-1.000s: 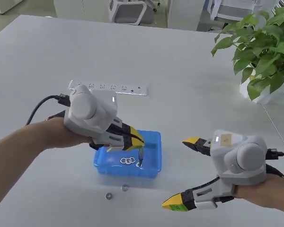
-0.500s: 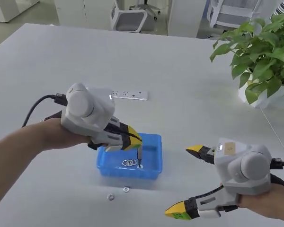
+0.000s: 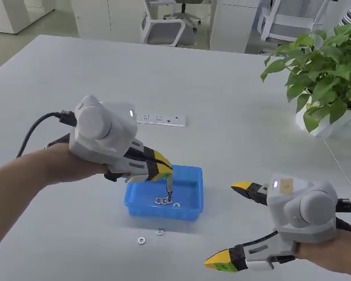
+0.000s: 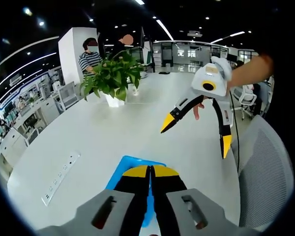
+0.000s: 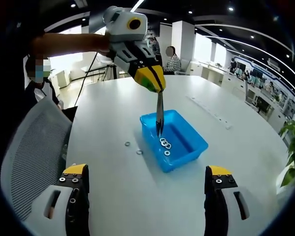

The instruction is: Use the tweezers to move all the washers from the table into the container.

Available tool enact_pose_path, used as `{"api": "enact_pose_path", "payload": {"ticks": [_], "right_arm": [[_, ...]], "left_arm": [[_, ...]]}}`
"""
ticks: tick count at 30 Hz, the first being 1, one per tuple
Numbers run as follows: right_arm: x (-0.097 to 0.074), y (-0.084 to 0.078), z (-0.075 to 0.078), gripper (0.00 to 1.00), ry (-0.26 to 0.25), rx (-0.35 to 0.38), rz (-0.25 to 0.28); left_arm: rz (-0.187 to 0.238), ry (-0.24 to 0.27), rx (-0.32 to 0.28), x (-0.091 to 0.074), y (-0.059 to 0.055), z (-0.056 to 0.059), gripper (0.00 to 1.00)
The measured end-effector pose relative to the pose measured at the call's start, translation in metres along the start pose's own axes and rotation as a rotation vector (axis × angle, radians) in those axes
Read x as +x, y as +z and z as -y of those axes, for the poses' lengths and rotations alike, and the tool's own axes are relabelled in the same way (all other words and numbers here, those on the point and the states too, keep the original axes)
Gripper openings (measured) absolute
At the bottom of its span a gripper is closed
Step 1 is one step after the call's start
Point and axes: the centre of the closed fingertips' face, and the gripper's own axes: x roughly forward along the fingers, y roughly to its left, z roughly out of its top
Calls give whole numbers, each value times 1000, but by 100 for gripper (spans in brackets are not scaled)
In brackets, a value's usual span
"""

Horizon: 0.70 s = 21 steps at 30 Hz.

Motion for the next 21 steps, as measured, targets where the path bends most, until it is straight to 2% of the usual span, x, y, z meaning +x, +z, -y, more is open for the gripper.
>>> {"api": "enact_pose_path", "payload": {"ticks": [6, 21], "right_arm": [[1, 1, -6, 98, 4, -6, 0], [7, 2, -18, 96, 21, -17, -3]], "left_arm": [[1, 12, -3, -9, 0, 4, 4], [-9, 19, -4, -27, -9, 20, 4]]}}
